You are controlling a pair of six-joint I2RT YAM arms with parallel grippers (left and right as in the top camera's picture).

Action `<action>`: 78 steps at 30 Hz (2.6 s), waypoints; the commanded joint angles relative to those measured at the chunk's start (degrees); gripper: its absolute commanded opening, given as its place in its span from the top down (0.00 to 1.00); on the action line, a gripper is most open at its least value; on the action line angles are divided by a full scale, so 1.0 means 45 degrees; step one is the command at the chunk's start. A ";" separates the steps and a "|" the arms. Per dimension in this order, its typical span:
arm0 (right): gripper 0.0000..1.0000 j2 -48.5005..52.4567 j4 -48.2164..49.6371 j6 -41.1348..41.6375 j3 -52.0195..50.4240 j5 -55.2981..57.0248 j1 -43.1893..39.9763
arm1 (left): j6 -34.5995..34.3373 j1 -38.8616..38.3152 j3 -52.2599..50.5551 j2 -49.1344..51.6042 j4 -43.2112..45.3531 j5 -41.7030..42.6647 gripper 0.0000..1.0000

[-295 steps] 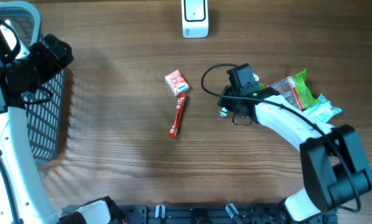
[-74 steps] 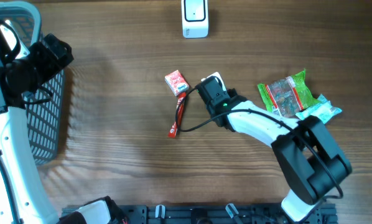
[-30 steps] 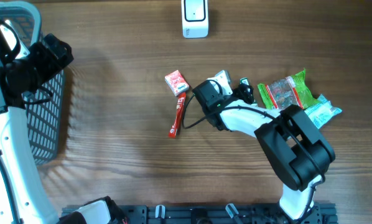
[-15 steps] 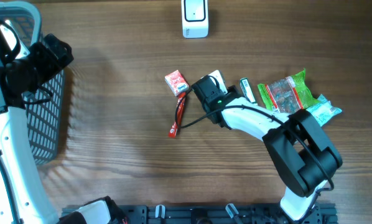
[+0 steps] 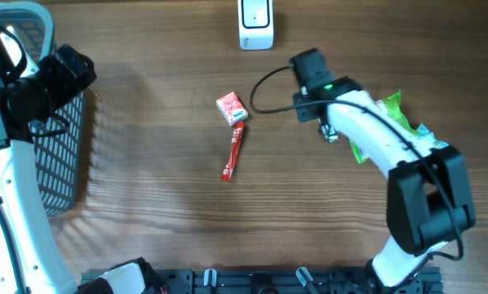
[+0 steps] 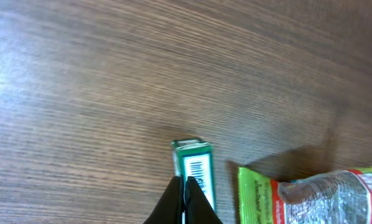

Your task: Scan the item barcode

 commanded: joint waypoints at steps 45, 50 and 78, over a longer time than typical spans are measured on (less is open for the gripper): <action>0.92 0.0928 -0.0427 -0.0457 -0.0578 -0.4240 -0.1137 | 0.0243 -0.0044 0.0107 -0.0010 0.0024 0.0151 0.00; 0.72 0.0699 -0.0899 -0.0772 -0.0199 -0.4979 -0.0850 | 0.0243 -0.0044 0.0107 -0.0010 0.0024 0.0151 0.00; 0.53 -0.0432 0.1190 -0.2579 -0.2637 -0.7193 -0.0714 | 0.0243 -0.0044 0.0107 -0.0010 0.0024 0.0151 0.00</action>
